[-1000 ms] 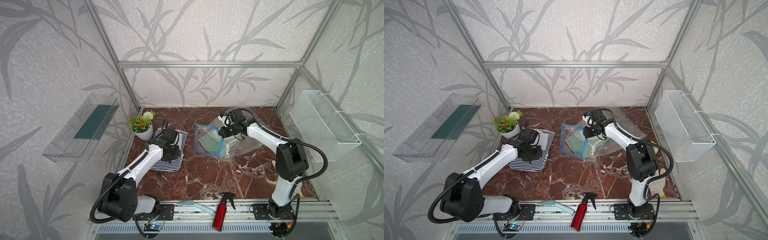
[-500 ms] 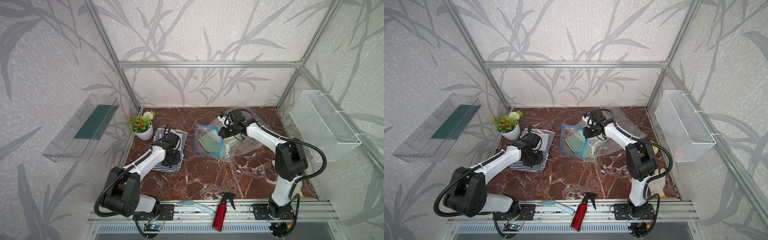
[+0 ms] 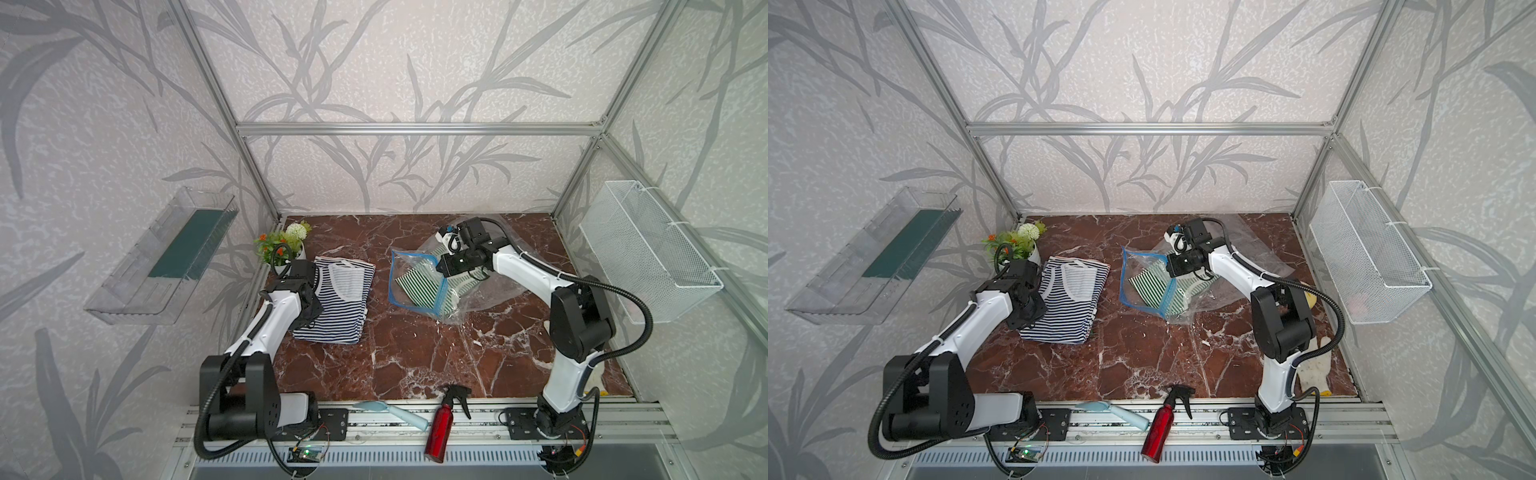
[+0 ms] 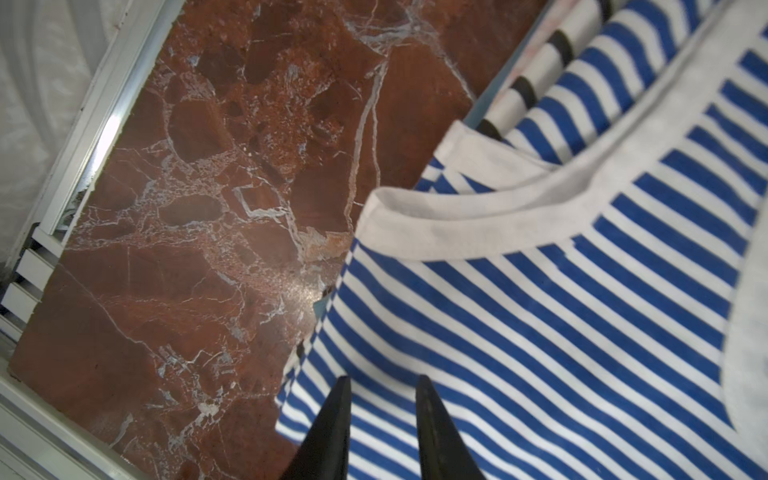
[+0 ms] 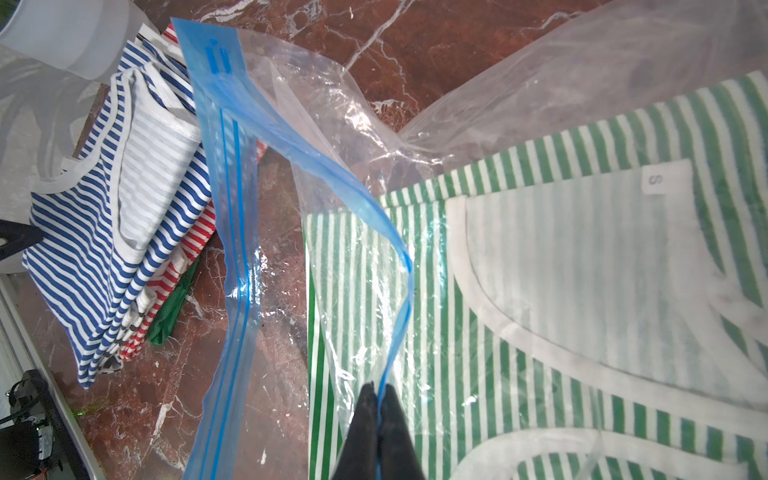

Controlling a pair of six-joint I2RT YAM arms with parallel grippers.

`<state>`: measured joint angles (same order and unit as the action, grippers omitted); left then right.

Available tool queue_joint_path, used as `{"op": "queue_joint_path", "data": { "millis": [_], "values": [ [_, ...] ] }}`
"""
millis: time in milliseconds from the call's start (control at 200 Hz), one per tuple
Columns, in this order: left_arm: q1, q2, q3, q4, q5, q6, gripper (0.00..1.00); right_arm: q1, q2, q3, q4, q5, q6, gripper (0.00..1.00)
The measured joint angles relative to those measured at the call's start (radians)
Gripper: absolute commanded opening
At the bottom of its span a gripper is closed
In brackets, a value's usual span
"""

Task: Take the tank top out of the vacuum bag
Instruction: Take out the tank top from the vacuum bag.

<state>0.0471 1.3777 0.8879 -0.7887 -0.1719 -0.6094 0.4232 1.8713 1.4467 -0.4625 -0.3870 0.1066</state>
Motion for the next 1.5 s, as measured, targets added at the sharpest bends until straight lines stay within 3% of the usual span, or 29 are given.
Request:
{"op": "queue_joint_path", "data": {
  "millis": [140, 250, 450, 550, 645, 815, 1054, 1269, 1499],
  "values": [
    [0.013, 0.137, 0.026, 0.023, -0.013, -0.011, 0.31, 0.000, 0.000, 0.000, -0.003, 0.000, -0.001, 0.00],
    [0.013, 0.145, 0.024, 0.038, -0.010, -0.012, 0.31, 0.000, 0.000, 0.000, -0.006, 0.000, -0.003, 0.00],
    [-0.001, -0.078, 0.005, 0.044, 0.004, -0.004, 0.31, 0.001, -0.002, -0.001, 0.003, -0.006, -0.002, 0.00],
    [-0.027, -0.217, 0.005, 0.066, 0.084, 0.014, 0.31, 0.005, -0.007, -0.002, 0.021, -0.008, 0.000, 0.00],
    [-0.085, -0.286, 0.004, 0.117, 0.183, 0.014, 0.30, 0.011, -0.010, -0.002, 0.033, -0.014, 0.002, 0.00],
    [-0.299, -0.295, -0.060, 0.308, 0.318, -0.063, 0.25, 0.031, -0.013, -0.001, 0.040, -0.014, 0.002, 0.00],
    [-0.524, -0.093, -0.110, 0.612, 0.369, -0.201, 0.23, 0.069, -0.034, 0.026, 0.048, -0.009, 0.001, 0.00],
    [-0.563, 0.135, -0.037, 0.749, 0.371, -0.281, 0.24, 0.090, -0.043, 0.031, 0.051, 0.007, 0.001, 0.00],
    [-0.610, 0.248, 0.009, 0.793, 0.338, -0.371, 0.29, 0.100, -0.043, 0.031, 0.051, 0.016, 0.001, 0.00]
  ]
}}
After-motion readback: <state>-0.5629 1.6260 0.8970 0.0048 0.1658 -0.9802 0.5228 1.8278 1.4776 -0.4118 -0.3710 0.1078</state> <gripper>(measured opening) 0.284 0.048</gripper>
